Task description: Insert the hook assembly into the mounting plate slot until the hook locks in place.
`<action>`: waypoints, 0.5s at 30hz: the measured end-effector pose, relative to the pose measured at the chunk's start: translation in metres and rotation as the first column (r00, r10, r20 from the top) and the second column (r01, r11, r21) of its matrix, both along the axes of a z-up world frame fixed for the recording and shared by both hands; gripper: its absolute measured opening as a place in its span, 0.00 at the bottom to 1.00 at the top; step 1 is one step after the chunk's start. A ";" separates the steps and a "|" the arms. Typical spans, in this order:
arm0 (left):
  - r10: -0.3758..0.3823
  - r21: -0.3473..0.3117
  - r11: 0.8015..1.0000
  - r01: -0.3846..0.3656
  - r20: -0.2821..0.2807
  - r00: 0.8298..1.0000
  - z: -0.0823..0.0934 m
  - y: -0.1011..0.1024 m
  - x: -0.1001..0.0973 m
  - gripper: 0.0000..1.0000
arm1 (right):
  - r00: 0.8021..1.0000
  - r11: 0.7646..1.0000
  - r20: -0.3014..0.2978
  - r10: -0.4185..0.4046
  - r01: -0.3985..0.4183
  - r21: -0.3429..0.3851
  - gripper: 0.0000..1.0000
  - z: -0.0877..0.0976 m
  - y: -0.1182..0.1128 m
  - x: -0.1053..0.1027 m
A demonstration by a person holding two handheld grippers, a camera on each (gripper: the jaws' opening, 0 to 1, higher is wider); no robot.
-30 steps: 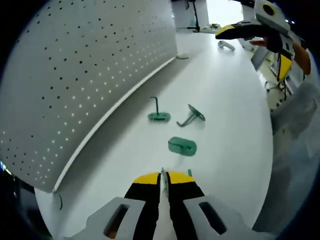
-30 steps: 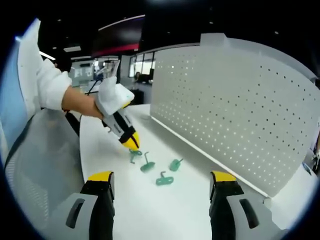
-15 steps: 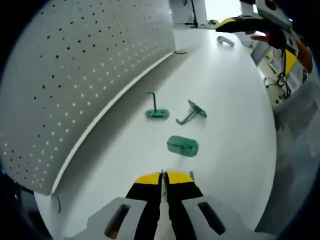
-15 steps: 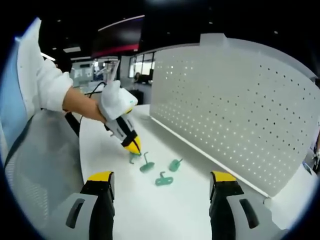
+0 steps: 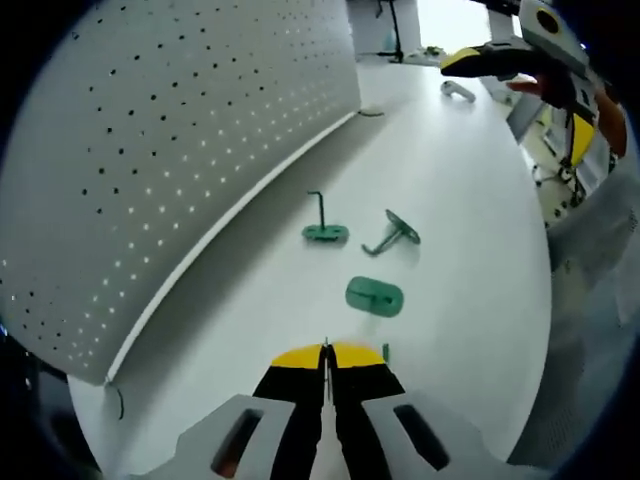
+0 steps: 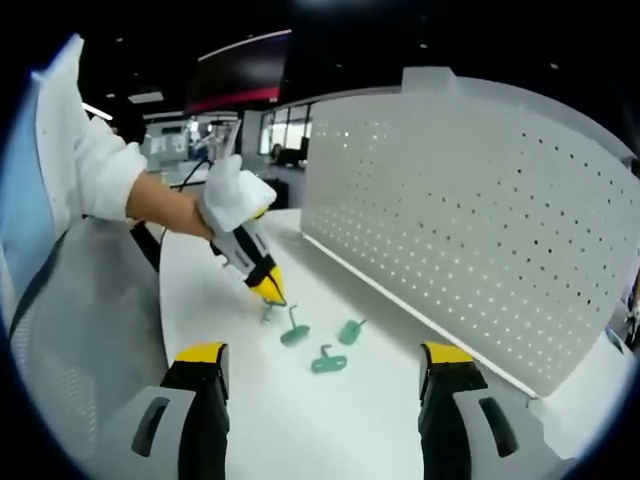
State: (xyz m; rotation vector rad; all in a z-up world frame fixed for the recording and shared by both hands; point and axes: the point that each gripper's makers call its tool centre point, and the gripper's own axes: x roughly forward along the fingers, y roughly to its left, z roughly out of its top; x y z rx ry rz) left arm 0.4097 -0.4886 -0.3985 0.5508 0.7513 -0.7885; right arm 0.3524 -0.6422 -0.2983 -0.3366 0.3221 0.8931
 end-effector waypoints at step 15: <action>0.114 -0.194 0.976 -0.101 0.057 0.992 0.045 0.010 0.004 0.02 | 0.999 0.999 0.027 0.035 -0.035 0.010 0.78 0.014 0.019 -0.001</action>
